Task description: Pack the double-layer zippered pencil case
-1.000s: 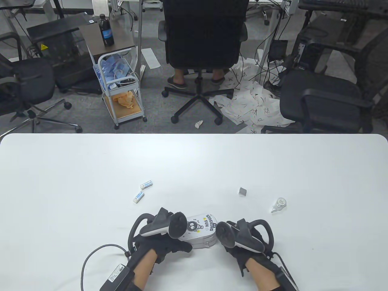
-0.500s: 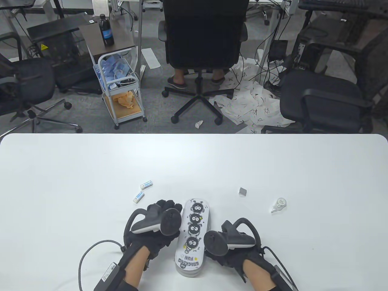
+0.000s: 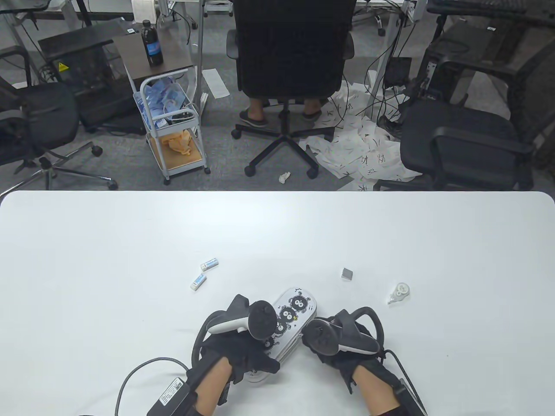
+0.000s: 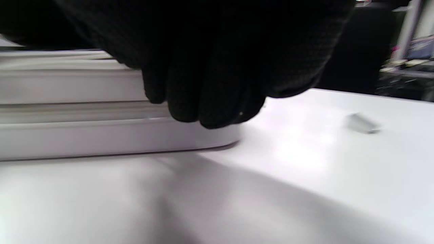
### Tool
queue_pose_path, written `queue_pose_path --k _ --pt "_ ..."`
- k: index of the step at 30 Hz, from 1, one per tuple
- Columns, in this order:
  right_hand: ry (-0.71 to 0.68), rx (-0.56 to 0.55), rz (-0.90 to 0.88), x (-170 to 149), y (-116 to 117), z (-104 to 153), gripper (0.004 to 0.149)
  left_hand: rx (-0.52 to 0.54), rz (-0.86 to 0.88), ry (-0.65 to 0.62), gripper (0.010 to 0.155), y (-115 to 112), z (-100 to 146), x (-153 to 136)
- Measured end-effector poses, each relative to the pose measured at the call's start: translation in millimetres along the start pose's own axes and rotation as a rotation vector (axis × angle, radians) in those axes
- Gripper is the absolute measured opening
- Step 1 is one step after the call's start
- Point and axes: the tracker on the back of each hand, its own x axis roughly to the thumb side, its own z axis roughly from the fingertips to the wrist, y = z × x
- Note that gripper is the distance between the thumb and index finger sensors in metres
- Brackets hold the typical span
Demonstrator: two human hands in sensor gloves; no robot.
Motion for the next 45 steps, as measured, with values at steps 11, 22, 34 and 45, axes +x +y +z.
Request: queue_pose_path --k 11,22,34,45 --pt "0.125 -0.093 -0.043 -23 8 1 0.042 -0.02 -0.354 -0.077 0.12 -5 9 41" --pt "0.093 -0.093 -0.232 -11 10 -2 0.043 -0.021 -0.144 -0.162 0.108 5 31 5" --pt "0.374 -0.267 -0.215 -44 8 19 0.064 0.401 -0.071 -0.003 0.051 68 37 -41" --pt "0.403 -0.051 -0.131 -44 33 8 0.073 0.251 -0.034 0.036 0.059 24 -21 -56"
